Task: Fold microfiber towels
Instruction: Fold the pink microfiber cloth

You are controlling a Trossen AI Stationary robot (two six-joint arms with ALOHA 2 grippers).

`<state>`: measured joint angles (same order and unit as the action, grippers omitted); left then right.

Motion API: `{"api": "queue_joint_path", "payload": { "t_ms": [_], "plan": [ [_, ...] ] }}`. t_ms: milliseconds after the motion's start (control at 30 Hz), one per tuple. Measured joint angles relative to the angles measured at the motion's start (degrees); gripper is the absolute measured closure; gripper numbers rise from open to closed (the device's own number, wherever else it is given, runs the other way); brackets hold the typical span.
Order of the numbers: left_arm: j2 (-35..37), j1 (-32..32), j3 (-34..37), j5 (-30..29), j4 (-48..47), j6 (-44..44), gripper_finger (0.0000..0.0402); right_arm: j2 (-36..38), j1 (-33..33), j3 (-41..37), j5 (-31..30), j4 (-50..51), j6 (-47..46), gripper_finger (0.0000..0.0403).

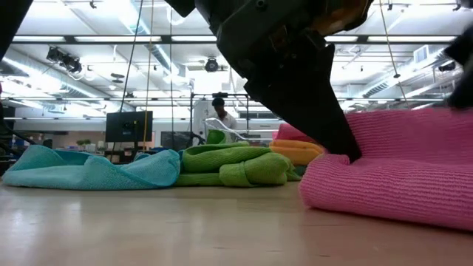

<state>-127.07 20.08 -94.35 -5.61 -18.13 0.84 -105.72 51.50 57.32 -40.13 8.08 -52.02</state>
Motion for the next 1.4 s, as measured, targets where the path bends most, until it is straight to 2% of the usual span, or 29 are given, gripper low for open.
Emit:
{"api": "queue_joint_path", "payload": {
  "t_ms": [233,400,600,733,1033,1400],
  "plan": [
    [0.0,0.1,0.0,0.0,0.2,-1.4,0.0315,-0.8,-0.2,-0.1,-0.3,4.3,-6.8,0.0169],
    [0.1,0.4,0.0,0.0,0.5,-3.9,0.0266,-0.8,-0.2,0.0,0.5,3.9,-6.9,0.0169],
    [1.6,0.8,-4.4,0.0,-7.6,-6.3,0.0194,-4.0,-0.2,0.0,2.1,1.1,-7.0,0.0169],
    [1.5,1.7,-7.0,0.2,-12.4,-7.6,0.0170,-5.5,-0.4,0.0,2.7,0.9,-8.0,0.0169],
    [0.1,6.5,-7.2,1.6,-9.2,-14.0,0.0183,-3.4,-0.3,0.0,1.7,1.4,-6.4,0.0171],
    [-0.7,8.3,-7.3,-5.2,-9.1,-16.7,0.0200,5.3,0.2,-0.1,0.6,8.9,-3.5,0.0175]
  ]
}}
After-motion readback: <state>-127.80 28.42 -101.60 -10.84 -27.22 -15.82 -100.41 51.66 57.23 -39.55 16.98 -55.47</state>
